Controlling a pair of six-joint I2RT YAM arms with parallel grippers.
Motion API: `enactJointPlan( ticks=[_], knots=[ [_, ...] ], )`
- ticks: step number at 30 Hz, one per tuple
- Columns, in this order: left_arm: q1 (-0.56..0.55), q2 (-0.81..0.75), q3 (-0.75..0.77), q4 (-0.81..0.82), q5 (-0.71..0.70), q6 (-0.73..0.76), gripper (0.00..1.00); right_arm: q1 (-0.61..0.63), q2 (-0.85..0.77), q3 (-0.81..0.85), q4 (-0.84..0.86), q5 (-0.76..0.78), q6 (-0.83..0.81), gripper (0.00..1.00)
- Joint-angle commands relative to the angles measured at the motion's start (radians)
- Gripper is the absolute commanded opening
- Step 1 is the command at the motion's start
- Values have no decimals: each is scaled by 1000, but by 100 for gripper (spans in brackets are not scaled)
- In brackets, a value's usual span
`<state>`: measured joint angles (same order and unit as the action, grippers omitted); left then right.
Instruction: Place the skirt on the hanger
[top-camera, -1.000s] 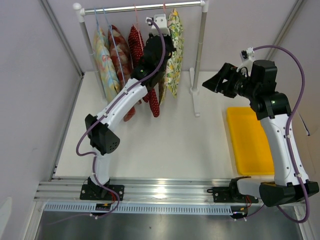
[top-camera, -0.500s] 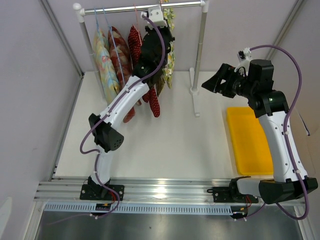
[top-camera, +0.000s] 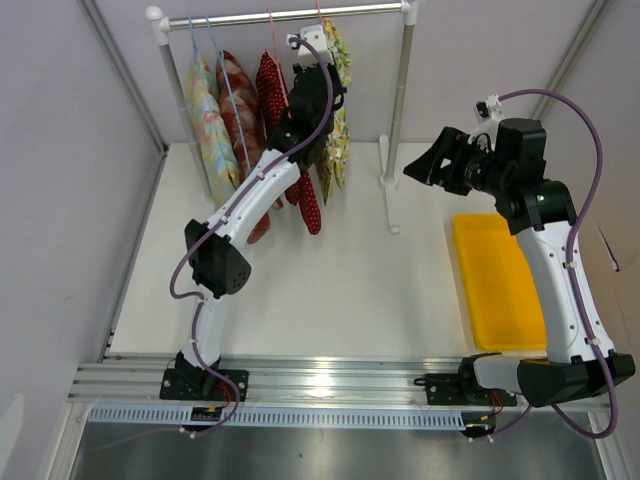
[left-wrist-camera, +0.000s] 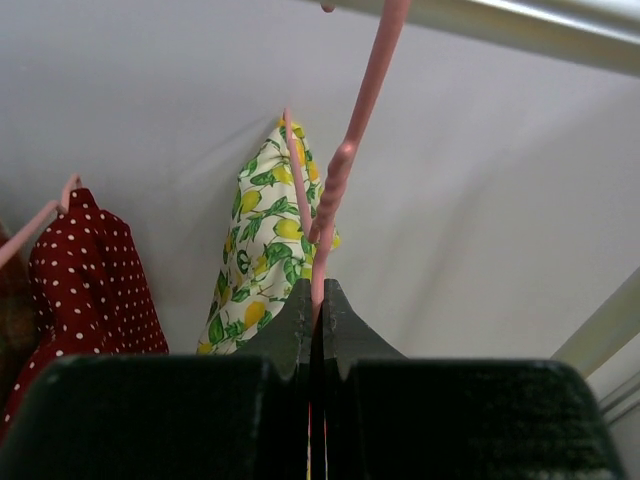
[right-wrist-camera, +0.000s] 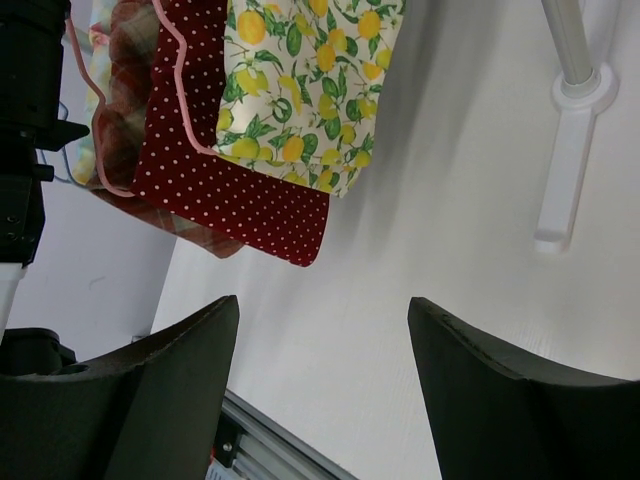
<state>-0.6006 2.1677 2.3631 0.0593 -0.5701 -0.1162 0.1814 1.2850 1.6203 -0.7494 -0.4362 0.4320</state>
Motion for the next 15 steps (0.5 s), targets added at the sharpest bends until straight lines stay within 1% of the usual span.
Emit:
enactJointPlan(
  ticks=[1, 4, 5, 6, 7, 8, 9, 11, 12, 15],
  knots=[
    [10, -35, -4, 31, 35, -51, 0, 4, -18, 27, 5, 8, -18, 75],
    [10, -83, -73, 40, 68, -54, 1, 6, -27, 13, 12, 10, -16, 75],
    [10, -97, -99, 51, 72, -53, 3, 4, -29, 12, 13, 7, -16, 75],
    [10, -129, -120, 65, 84, -47, 8, 4, -33, 7, 15, 7, -12, 75],
    [9, -146, -183, 79, 85, -43, 22, 4, -33, 3, 16, 8, -12, 75],
    [9, -175, -198, 106, 99, -37, 28, 4, -35, 0, 15, 8, -12, 75],
    [9, -187, -211, 109, 105, -30, 38, 3, -36, -3, 16, 8, -12, 76],
    [5, -204, -232, 96, 107, -25, 45, 1, -39, -17, 19, 10, -12, 75],
    [4, -225, -237, 94, 117, -20, 51, 1, -42, -22, 25, 7, -10, 76],
    [-11, -287, -293, 94, 136, -10, 59, 0, -50, -36, 36, 4, -6, 76]
  ],
)
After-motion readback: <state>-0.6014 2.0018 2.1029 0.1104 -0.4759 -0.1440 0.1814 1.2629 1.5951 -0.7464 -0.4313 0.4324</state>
